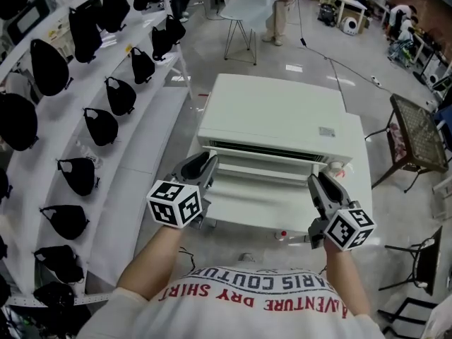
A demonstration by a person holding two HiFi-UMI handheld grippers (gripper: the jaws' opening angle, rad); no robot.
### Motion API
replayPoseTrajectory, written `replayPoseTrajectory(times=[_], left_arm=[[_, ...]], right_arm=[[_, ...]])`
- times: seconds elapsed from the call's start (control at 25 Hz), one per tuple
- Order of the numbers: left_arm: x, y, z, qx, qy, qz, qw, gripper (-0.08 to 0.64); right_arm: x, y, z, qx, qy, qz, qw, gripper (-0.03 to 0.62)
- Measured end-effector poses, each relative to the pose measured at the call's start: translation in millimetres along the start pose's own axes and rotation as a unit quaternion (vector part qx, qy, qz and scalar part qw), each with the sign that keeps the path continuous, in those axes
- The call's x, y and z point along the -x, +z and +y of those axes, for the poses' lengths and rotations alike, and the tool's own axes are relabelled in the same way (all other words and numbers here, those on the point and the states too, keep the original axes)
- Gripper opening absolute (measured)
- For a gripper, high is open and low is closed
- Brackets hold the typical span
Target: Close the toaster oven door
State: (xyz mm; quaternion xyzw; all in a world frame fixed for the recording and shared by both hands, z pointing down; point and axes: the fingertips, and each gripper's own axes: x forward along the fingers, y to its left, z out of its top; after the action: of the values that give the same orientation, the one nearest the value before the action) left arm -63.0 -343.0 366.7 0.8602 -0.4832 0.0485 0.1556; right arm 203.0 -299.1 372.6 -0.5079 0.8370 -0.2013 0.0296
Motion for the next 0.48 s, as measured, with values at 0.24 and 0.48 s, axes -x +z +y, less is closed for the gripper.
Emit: replayPoseTrajectory(times=[0.24,0.48], left_arm=[[-11,9,5,0.0,0.007,-0.002,1.0,0.117],[-17,10,7,0.003,-0.007,0.0,1.0,0.117]], right_arm=[[-11,10,-5,-0.008,-0.001,0.0,1.0,0.124],[-18,11,-8,-0.001,0.018,0.009,1.0,0.13]])
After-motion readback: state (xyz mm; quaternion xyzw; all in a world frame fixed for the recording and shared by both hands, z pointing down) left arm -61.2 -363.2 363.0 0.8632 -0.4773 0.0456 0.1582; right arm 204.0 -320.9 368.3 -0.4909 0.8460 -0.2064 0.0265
